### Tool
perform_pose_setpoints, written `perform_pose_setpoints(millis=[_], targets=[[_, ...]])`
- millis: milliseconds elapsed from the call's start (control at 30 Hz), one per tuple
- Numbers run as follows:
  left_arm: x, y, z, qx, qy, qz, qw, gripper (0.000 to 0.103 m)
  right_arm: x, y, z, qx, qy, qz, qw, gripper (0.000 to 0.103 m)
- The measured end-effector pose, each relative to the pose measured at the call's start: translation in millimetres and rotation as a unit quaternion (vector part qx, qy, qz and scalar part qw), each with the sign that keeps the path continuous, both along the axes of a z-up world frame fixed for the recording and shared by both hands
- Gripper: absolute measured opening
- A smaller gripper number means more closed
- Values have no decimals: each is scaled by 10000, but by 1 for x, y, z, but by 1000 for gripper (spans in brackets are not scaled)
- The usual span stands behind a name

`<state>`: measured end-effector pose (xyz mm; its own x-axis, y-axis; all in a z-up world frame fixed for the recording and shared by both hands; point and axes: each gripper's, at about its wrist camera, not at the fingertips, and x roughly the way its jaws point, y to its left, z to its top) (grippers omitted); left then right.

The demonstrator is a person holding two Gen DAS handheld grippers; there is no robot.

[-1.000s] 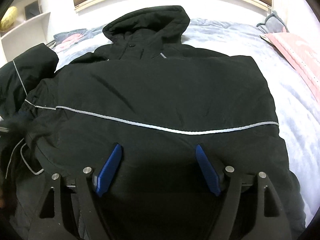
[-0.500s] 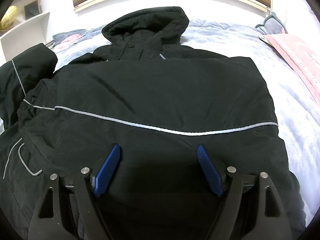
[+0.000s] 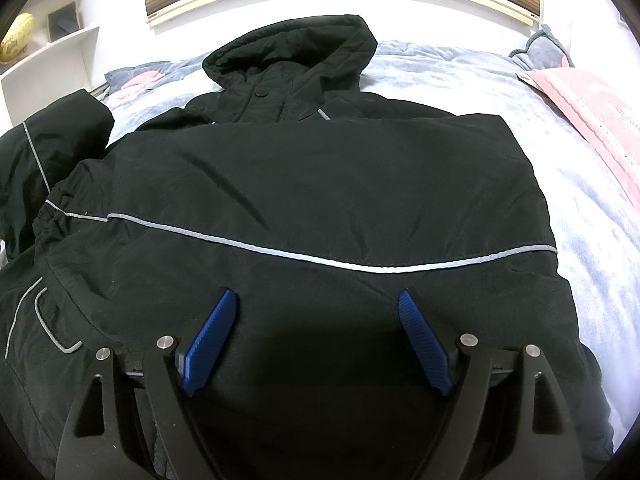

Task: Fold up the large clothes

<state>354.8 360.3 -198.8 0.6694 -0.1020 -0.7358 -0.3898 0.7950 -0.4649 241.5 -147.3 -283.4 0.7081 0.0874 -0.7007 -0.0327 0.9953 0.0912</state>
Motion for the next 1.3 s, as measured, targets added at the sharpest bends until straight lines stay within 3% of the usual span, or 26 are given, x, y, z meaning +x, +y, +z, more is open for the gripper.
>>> perform_pose_setpoints(millis=[67, 167, 233, 267, 333, 367, 433, 467, 633, 733, 867, 967, 1100, 1200, 1300], targets=[[-5, 2, 20, 454, -73, 197, 9987, 19, 0, 0, 0, 1, 0, 2, 10000, 85], [-21, 19, 54, 1565, -179, 760, 9846, 19, 0, 0, 0, 1, -1, 2, 10000, 85], [-32, 36, 73, 2189, 31, 1408, 9655, 18, 0, 0, 0, -1, -1, 2, 10000, 85], [-36, 49, 78, 2594, 297, 1883, 9468, 18, 0, 0, 0, -3, -2, 1, 10000, 85], [-40, 67, 78, 3028, 665, 2379, 9205, 18, 0, 0, 0, -1, -4, 1, 10000, 85], [-44, 76, 76, 3007, 736, 2400, 9201, 18, 0, 0, 0, -2, -4, 2, 10000, 85], [-45, 90, 62, 2748, 847, 2255, 9308, 18, 0, 0, 0, -4, -5, 0, 10000, 85], [-44, 90, 55, 2810, 904, 2188, 9300, 18, 0, 0, 0, 1, -4, 0, 10000, 86], [-48, 48, 52, 2962, 271, 1305, 9458, 17, 0, 0, 0, 0, -7, 0, 10000, 86], [-57, 5, 76, 2991, -203, 721, 9513, 17, 0, 0, 0, 0, -8, 0, 10000, 86], [-67, -76, 114, 3003, -840, -186, 9500, 17, 0, -1, 0, 0, -9, 1, 10000, 86], [-77, -147, 139, 2725, -1342, -969, 9478, 17, 0, -1, 1, 15, -19, 1, 10000, 86], [-83, -244, 152, 2119, -1663, -2029, 9414, 17, 1, -1, 1, 65, -31, 14, 10000, 87], [-80, -310, 143, 1778, -1684, -2697, 9313, 17, 1, -2, 1, 86, -41, 18, 10000, 87], [-73, -371, 117, 1565, -1499, -3254, 9204, 17, 1, -2, 1, 112, -52, 18, 9999, 87]])
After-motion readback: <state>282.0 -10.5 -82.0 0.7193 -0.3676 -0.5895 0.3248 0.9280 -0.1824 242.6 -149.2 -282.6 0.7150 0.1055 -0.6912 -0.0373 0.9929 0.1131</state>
